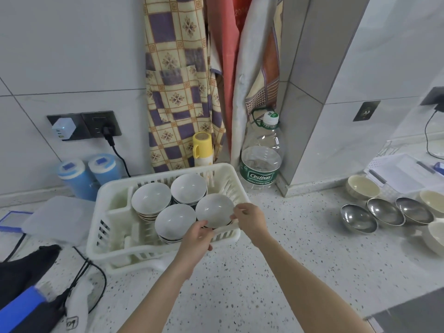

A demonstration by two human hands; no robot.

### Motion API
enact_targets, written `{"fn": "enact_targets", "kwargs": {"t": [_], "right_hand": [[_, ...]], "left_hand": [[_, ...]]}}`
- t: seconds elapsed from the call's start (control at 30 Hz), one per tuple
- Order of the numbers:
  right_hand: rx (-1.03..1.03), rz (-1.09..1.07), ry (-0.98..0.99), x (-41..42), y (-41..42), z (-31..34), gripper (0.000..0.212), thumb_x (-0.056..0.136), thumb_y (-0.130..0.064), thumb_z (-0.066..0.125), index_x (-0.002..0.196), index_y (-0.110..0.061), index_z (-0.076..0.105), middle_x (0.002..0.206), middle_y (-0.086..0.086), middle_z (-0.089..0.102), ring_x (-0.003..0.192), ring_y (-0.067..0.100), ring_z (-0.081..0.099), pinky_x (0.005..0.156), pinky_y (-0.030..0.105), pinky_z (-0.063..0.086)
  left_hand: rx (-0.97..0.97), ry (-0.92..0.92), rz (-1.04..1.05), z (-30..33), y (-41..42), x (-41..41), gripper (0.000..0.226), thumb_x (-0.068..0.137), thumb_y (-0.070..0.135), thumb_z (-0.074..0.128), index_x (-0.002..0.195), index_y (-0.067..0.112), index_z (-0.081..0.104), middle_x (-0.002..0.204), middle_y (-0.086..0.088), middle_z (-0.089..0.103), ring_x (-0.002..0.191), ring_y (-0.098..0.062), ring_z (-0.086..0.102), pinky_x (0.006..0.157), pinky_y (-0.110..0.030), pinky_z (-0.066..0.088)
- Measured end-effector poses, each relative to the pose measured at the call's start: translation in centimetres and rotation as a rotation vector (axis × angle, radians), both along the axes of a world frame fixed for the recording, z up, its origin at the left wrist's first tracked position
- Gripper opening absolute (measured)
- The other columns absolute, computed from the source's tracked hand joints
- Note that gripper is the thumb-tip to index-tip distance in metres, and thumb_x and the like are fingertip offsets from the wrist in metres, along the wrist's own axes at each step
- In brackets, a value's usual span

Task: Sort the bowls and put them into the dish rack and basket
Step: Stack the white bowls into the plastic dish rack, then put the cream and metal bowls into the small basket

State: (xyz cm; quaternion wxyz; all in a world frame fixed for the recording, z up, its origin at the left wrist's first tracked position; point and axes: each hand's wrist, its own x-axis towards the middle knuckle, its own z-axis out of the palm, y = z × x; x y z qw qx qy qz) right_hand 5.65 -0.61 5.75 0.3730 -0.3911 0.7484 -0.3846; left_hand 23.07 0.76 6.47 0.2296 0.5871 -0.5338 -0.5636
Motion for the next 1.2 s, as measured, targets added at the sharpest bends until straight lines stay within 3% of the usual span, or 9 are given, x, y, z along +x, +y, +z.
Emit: {"fn": "enact_targets", "kwargs": {"t": [0.1,0.27,0.5,0.73,1.2], "right_hand": [[-0.060,-0.081,-0.343,-1.2,2.0,0.6,0.017,0.093,-0.014,0.054,0.106,-0.017,0.064,0.071,0.002,0.075,0.040,0.008,0.046,0.040,0.020,0.036],[-0.112,-0.129,-0.473,-3.8,6.0,0.5,0.019,0.094,-0.014,0.054,0.105,-0.017,0.068,0.074,0.004,0.076,0.040,0.011,0.044,0.041,0.021,0.034],[-0.096,-0.171,-0.491,-11.5,10.5,-0.8,0.020,0.095,-0.013,0.052,0.102,-0.017,0.070,0.072,0.001,0.075,0.041,0.010,0.045,0.042,0.020,0.032],[-0.066,-0.184,-0.454,-24.6,16.1,-2.3,0.020,0.096,-0.015,0.051,0.100,-0.020,0.070,0.075,0.001,0.076,0.043,0.008,0.046,0.044,0.018,0.034],[-0.098,-0.558,-0.497,-44.6,21.9,-4.1,0.016,0.094,-0.017,0.055,0.098,-0.017,0.071,0.070,0.001,0.075,0.041,0.004,0.043,0.040,0.016,0.035]], "left_hand": [[0.001,0.035,0.042,0.5,1.3,0.3,0.035,0.095,0.023,0.054,0.129,0.028,0.051,0.107,0.006,0.069,0.064,-0.006,0.062,0.054,-0.019,0.041],[0.021,0.060,0.021,0.9,3.8,-1.5,0.017,0.097,0.021,0.054,0.111,0.029,0.061,0.095,0.005,0.076,0.060,-0.008,0.060,0.056,-0.024,0.041],[0.059,0.051,0.021,-0.2,7.5,-9.8,0.016,0.097,0.017,0.052,0.103,0.029,0.062,0.093,0.005,0.077,0.064,-0.013,0.059,0.054,-0.025,0.037],[0.151,0.080,0.040,-3.4,12.3,-23.2,0.017,0.097,0.017,0.052,0.104,0.027,0.064,0.088,0.006,0.077,0.064,-0.014,0.060,0.053,-0.024,0.038],[0.238,0.075,-0.223,-4.1,15.7,-43.7,0.018,0.099,0.022,0.048,0.111,0.027,0.061,0.097,0.005,0.075,0.070,-0.011,0.060,0.057,-0.022,0.039]]}}
